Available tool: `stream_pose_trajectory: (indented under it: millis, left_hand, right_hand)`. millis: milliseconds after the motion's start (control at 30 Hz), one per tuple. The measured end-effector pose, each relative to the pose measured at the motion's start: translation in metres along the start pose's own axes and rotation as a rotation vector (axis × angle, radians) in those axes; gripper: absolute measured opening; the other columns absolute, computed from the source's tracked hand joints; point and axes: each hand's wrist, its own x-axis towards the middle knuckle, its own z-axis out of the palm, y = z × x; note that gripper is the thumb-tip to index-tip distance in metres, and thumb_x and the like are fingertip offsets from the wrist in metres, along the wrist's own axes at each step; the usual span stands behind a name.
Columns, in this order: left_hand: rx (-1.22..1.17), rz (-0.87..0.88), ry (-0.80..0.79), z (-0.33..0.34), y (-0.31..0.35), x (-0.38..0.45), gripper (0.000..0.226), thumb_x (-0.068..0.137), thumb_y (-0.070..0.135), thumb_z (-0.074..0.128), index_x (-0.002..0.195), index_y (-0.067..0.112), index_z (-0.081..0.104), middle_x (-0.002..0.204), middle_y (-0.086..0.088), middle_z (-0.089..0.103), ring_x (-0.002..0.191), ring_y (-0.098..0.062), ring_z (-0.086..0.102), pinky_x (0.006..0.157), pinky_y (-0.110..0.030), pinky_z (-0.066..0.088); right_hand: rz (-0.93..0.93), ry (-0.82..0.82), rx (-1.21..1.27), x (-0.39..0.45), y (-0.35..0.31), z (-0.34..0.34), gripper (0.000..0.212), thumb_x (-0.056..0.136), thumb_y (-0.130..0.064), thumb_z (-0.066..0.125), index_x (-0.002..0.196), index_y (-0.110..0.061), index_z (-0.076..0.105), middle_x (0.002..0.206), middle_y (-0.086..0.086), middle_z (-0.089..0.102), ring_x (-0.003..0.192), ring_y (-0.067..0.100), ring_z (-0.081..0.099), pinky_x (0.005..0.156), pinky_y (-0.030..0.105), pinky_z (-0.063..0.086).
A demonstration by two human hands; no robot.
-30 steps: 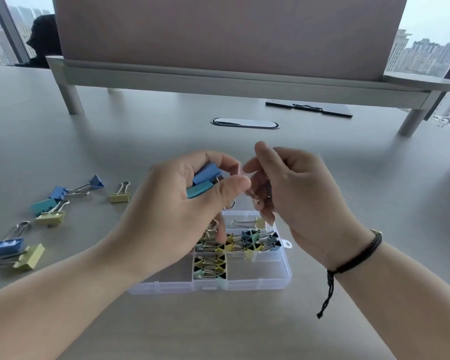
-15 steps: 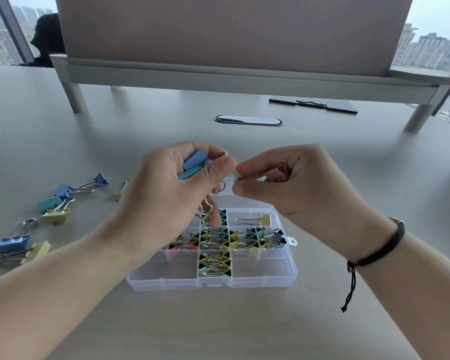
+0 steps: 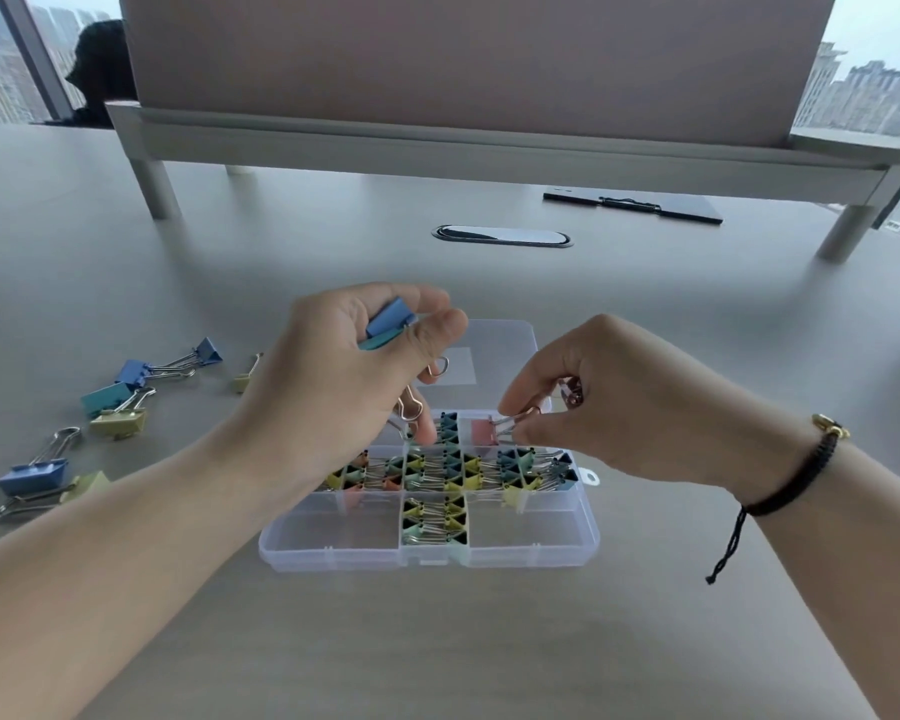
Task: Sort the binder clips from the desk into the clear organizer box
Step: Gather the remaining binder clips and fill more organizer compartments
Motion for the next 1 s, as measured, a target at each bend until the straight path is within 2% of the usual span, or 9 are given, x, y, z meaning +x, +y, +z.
stream_pose_trajectory:
  millis: [367,433,500,567,600,667,733,800,1000]
  left_hand:
    - [0.007,0.002,-0.004,-0.001,0.001,-0.001,0.038,0.077,0.045,0.065,0.111,0.027,0.069,0.067,0.008,0.068,0.046,-0.029,0.066,0.04,-0.01,0.038]
    - [0.012,0.005,-0.006,-0.001,0.0,-0.001,0.038,0.078,0.044,0.065,0.111,0.028,0.069,0.068,0.008,0.068,0.046,-0.028,0.066,0.041,-0.011,0.039]
    - [0.01,0.006,-0.003,-0.002,0.001,-0.001,0.037,0.078,0.043,0.065,0.111,0.027,0.069,0.068,0.007,0.068,0.046,-0.029,0.066,0.04,-0.011,0.038]
    - [0.012,0.01,0.001,-0.002,0.001,-0.001,0.032,0.079,0.041,0.065,0.108,0.027,0.07,0.068,0.006,0.068,0.045,-0.029,0.065,0.039,-0.012,0.039]
    - [0.015,0.015,0.0,-0.002,0.001,-0.002,0.028,0.08,0.039,0.066,0.105,0.026,0.07,0.068,0.005,0.068,0.045,-0.029,0.065,0.039,-0.012,0.039]
    - [0.036,0.039,-0.015,-0.002,0.003,-0.002,0.019,0.081,0.035,0.066,0.097,0.025,0.071,0.069,0.002,0.068,0.044,-0.028,0.064,0.038,-0.014,0.041]
    - [0.083,0.088,-0.072,-0.003,0.005,-0.004,0.014,0.081,0.033,0.066,0.091,0.024,0.071,0.072,0.002,0.068,0.042,-0.025,0.064,0.038,-0.018,0.044]
    - [0.151,0.163,-0.16,-0.003,0.005,-0.008,0.012,0.082,0.032,0.067,0.092,0.026,0.07,0.076,0.005,0.068,0.04,-0.021,0.064,0.04,-0.024,0.049]
    - [0.21,0.299,-0.335,0.002,0.003,-0.017,0.023,0.083,0.03,0.068,0.104,0.037,0.071,0.076,0.009,0.071,0.04,-0.02,0.062,0.045,-0.035,0.056]
  right_hand:
    - [-0.035,0.027,0.049,-0.001,-0.001,0.003,0.004,0.079,-0.027,0.08,0.077,-0.025,0.077,0.047,-0.036,0.051,0.048,-0.009,0.051,0.043,0.007,0.034]
    - [-0.042,0.022,0.051,-0.001,-0.001,0.004,0.011,0.077,-0.04,0.079,0.075,-0.029,0.077,0.055,-0.027,0.061,0.045,0.001,0.05,0.042,0.012,0.033]
    - [-0.044,0.038,0.051,-0.001,0.001,0.001,0.02,0.072,-0.052,0.076,0.074,-0.032,0.077,0.069,-0.013,0.072,0.048,0.011,0.052,0.047,0.027,0.043]
    - [-0.048,0.124,0.092,-0.001,0.002,-0.002,0.018,0.076,-0.047,0.075,0.074,-0.03,0.076,0.062,-0.02,0.067,0.045,0.007,0.051,0.044,0.018,0.038]
    - [-0.044,0.182,0.155,0.001,0.002,-0.002,0.018,0.079,-0.045,0.073,0.075,-0.027,0.076,0.059,-0.022,0.065,0.044,0.005,0.05,0.043,0.013,0.035]
    - [0.0,0.229,0.448,0.004,0.0,0.0,0.027,0.086,-0.045,0.064,0.083,-0.021,0.075,0.059,-0.01,0.063,0.041,0.006,0.04,0.042,0.02,0.033]
    - [0.094,0.161,0.838,0.004,-0.005,0.001,0.039,0.093,-0.049,0.054,0.097,-0.014,0.071,0.063,0.004,0.055,0.042,0.013,0.03,0.043,0.022,0.022]
    - [0.159,0.068,1.035,-0.001,-0.011,0.004,0.047,0.095,-0.054,0.047,0.105,-0.013,0.067,0.064,0.01,0.044,0.044,0.015,0.023,0.044,0.022,0.017]
    - [0.118,-0.03,0.963,-0.008,-0.027,0.014,0.047,0.092,-0.061,0.04,0.111,-0.025,0.064,0.056,0.004,0.041,0.037,0.009,0.032,0.042,0.019,0.024]
